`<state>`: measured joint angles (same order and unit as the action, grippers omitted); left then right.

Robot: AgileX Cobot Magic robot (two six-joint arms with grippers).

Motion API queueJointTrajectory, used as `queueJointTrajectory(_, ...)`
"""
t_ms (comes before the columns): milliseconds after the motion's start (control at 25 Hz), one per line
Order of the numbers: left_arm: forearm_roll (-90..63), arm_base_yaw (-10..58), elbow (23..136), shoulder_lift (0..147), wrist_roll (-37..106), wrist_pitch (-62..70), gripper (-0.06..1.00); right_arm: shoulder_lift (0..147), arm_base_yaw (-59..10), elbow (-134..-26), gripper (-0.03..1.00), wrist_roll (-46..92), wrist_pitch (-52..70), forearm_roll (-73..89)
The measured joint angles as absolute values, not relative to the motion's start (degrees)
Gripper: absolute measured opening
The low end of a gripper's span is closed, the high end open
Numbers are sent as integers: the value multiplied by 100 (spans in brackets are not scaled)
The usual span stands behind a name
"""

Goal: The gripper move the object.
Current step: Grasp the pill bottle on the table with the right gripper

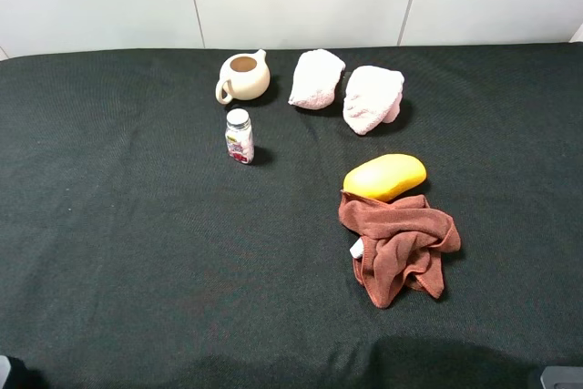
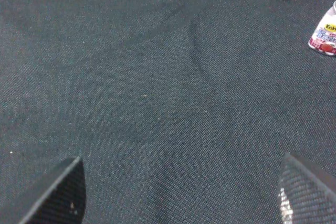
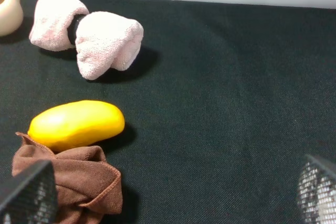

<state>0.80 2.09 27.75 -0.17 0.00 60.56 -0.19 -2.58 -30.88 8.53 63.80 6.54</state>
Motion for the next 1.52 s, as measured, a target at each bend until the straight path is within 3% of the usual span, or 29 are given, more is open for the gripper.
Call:
queueJointTrajectory(640, 80, 209, 2775, -17, 0, 6056, 73, -19, -258, -3088, 69, 853, 6372, 654)
queueJointTrajectory(960, 80, 209, 2775, -17, 0, 6056, 73, -19, -258, -3088, 69, 853, 5788, 650)
queueJointTrajectory(1520, 80, 209, 2775, -17, 0, 6056, 73, 222, -258, -3088, 69, 853, 5319, 1822)
